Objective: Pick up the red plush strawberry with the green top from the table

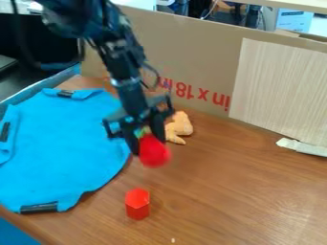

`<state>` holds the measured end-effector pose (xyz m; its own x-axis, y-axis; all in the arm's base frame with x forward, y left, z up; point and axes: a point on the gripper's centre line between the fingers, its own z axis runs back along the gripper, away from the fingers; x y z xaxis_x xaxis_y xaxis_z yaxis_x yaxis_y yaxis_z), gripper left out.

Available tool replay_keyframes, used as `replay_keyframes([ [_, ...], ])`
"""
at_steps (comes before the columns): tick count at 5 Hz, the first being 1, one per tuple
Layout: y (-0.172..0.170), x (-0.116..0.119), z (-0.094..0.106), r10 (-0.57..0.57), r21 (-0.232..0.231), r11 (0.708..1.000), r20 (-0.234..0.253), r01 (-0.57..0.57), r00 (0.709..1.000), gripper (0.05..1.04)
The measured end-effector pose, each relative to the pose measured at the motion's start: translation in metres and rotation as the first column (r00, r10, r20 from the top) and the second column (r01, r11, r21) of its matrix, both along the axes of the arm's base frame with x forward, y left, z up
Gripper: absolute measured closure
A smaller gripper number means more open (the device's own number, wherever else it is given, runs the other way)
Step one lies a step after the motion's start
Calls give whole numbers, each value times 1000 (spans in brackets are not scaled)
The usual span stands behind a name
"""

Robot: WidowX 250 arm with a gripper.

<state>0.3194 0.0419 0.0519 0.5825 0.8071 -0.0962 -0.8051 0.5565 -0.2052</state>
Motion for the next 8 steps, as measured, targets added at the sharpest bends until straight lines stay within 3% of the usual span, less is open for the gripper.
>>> replay_keyframes([
  [1,37,-2,22,49,-24,999,42,-48,998,561],
  [2,61,-6,28,55,2,998,64,-55,996,562],
  [3,93,-2,37,88,68,993,114,-96,990,562],
  [5,143,28,37,215,65,972,119,-224,969,562],
  [7,136,45,3,232,93,968,44,-235,972,562],
  [8,129,53,-2,244,113,962,38,-247,969,562],
])
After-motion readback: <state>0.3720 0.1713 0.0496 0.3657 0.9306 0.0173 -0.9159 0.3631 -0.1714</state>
